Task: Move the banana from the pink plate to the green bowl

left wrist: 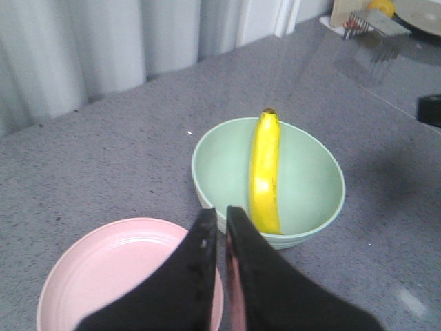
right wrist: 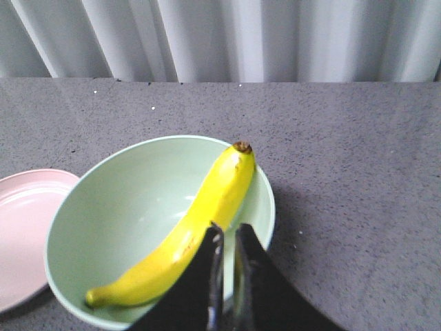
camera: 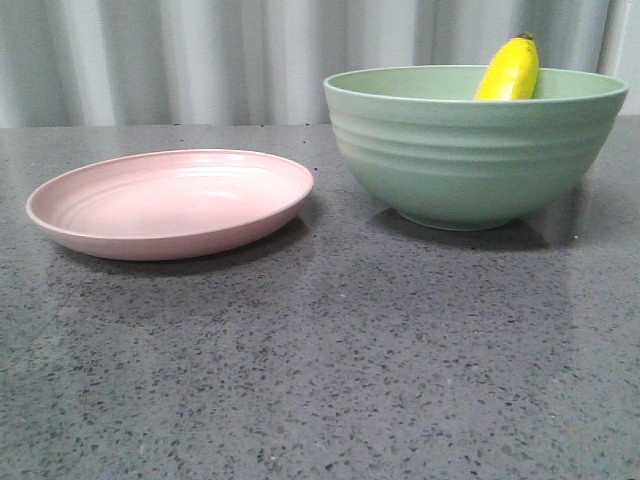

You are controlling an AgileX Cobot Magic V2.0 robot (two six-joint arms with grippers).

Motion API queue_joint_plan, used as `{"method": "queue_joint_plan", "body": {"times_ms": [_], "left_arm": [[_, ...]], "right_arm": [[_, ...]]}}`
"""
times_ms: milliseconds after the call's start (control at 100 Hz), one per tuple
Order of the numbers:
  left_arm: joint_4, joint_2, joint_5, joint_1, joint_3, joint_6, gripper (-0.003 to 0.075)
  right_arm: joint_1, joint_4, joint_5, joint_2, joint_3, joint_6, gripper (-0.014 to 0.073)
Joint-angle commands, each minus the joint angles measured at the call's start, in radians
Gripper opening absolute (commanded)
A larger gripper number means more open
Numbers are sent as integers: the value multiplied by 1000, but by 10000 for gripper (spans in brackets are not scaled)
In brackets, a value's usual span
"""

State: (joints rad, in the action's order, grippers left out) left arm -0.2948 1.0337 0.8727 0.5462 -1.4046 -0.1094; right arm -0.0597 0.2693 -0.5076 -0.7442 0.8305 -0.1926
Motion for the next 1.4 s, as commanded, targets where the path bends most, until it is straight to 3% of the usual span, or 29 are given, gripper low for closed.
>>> {"method": "queue_joint_plan", "body": {"times_ms": [0,190,390,510,780,1270,1390], "left_arm": [[-2,-100,-165,-1,103,-3,-19],[-2,-345,-390,-1,429,-3,-19],[-2,-627,-690,-1,805,-3,-19],[2,-764,-786,-1,970,-3,-18],[2,-936,-810,-1,1158,-3,-19],[2,-938,-810,-1,1320,-3,-18],[13,-939,-886,-9,1376,-3,-19]], "right_arm": [[3,1,101,81,-44,-22,-76],[3,-3,173,227,-195,-22,-80],[3,-17,345,362,-381,-22,-80],[3,-17,435,436,-476,-22,-80],[3,-17,405,508,-535,-22,-80],[3,-17,403,508,-535,-22,-80],[3,-17,403,508,-535,-22,-80]]}}
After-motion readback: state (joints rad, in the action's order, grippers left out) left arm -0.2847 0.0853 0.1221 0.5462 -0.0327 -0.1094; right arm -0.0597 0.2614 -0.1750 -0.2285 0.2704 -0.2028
